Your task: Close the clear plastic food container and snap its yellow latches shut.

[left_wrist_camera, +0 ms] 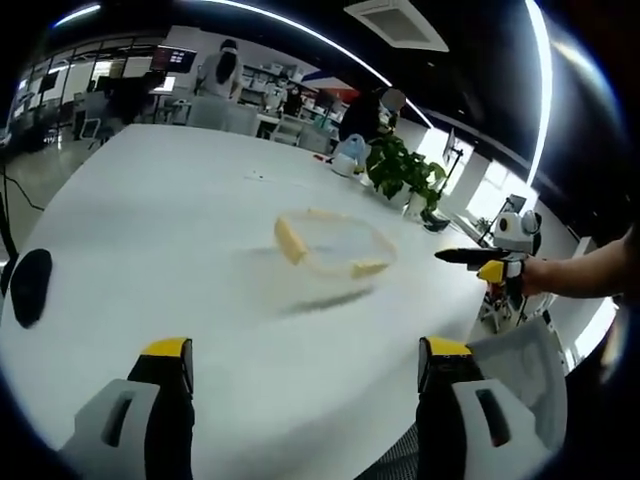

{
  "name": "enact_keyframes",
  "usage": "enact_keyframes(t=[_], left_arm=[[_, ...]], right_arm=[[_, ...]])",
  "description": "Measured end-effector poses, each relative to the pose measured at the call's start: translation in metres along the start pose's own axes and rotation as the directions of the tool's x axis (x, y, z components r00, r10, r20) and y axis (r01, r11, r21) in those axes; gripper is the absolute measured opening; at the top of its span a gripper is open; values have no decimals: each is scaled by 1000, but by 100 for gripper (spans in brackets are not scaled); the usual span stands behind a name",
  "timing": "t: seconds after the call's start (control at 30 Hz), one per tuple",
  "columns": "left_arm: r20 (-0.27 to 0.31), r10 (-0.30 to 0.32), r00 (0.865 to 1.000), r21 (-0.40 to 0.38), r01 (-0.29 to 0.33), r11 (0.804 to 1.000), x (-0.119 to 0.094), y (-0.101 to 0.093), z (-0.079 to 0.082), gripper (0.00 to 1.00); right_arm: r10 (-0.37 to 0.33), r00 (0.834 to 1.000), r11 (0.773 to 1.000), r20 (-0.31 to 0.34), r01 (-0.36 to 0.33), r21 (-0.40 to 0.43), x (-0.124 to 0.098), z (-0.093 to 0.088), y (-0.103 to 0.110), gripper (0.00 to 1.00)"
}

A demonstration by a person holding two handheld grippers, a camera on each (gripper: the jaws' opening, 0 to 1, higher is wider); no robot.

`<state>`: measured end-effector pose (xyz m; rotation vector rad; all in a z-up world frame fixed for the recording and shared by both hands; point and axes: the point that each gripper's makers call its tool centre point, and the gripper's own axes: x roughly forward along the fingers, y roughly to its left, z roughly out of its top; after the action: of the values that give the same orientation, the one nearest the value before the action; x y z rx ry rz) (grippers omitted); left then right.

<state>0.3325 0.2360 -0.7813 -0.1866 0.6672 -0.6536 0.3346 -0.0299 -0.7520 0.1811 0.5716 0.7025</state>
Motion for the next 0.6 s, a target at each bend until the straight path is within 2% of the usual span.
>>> enact_keyframes(t=[0.3, 0.6], left_arm=[[6, 12, 1000, -13, -12, 1000, -6, 2, -5, 93], [27, 29, 999, -29, -28, 999, -13, 4, -9, 92]], right_arm=[[-7, 999, 1000, 31, 7, 5, -5, 3, 4, 94], [-9, 999, 1000, 35, 8, 18, -12, -6, 11, 94]])
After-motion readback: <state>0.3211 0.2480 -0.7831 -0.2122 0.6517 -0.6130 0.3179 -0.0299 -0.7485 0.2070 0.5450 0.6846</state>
